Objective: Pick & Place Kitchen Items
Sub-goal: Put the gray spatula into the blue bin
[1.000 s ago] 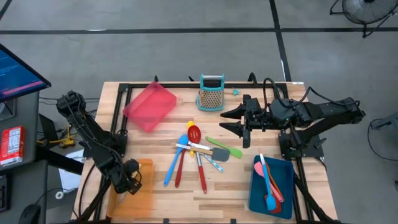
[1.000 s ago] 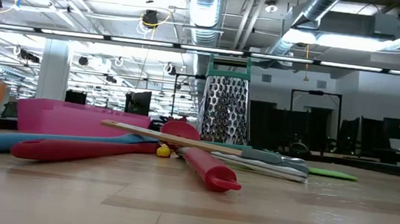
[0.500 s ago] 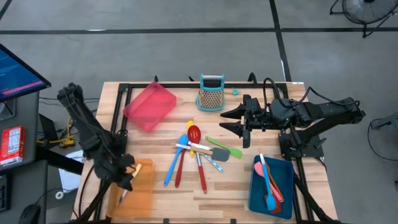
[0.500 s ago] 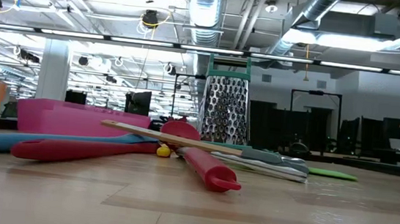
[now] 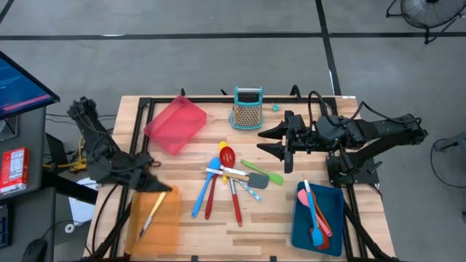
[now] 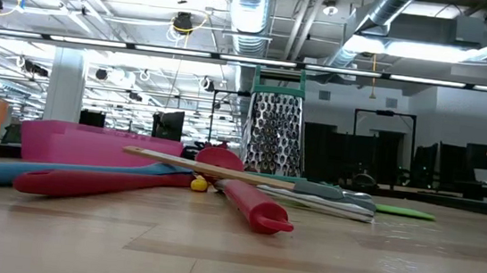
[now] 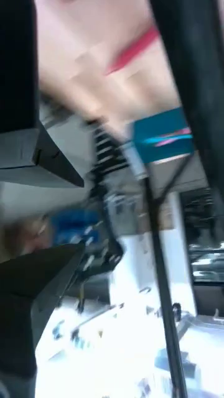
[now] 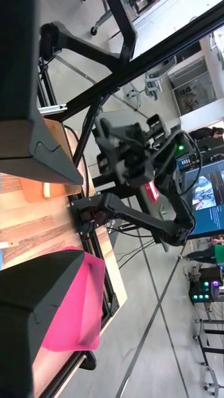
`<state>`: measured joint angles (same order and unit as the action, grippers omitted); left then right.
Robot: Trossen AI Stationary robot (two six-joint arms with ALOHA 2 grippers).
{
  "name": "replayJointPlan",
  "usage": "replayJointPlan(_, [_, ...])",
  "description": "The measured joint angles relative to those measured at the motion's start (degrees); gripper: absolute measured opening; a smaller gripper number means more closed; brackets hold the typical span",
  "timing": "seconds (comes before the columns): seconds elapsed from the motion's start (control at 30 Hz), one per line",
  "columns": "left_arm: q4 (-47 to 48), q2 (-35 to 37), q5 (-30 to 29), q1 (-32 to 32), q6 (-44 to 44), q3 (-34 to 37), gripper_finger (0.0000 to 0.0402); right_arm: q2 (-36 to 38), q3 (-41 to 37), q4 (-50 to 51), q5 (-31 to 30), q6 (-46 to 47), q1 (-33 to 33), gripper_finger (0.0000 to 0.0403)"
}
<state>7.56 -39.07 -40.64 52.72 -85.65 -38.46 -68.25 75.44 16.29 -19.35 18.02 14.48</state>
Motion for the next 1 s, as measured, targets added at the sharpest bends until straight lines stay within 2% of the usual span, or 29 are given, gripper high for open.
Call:
replayJointPlan(0.17, [0.1,-2.5,1.3,-9.7,16.5,-0.2,0.0125,0.0,0.0,0.0,0.0,0.0,-0.1,0.0179])
replayJointPlan(0.37, [0.0,-7.3,12.0,-23.4,39.0,-4.7,0.0122,0.0,0.0,0.0,0.0,1.0,-0.4,0.0179])
replayJointPlan(0.5, [0.4,-12.7,19.2,-31.1,50.4,-7.2,0.0122,0.0,0.0,0.0,-0.1,2.1,-0.4,0.0179])
replayJointPlan(0.63, [1.0,-18.6,28.6,-38.1,55.2,-7.7,0.0124,0.0,0.0,0.0,-0.2,3.8,-0.4,0.0179])
replayJointPlan(0.73, [5.3,-22.5,33.9,-41.9,57.4,-7.7,0.0133,0.0,0.0,0.0,-0.1,4.1,-0.2,0.0179])
replayJointPlan(0.9, [8.9,-27.4,37.9,-45.4,64.6,-7.7,0.0162,0.9,0.0,0.0,-0.1,4.1,0.9,0.0179])
replayJointPlan(1.0, [8.5,-29.4,38.0,-46.5,66.9,-7.7,0.0189,1.3,0.0,0.1,0.0,4.4,1.5,0.0179])
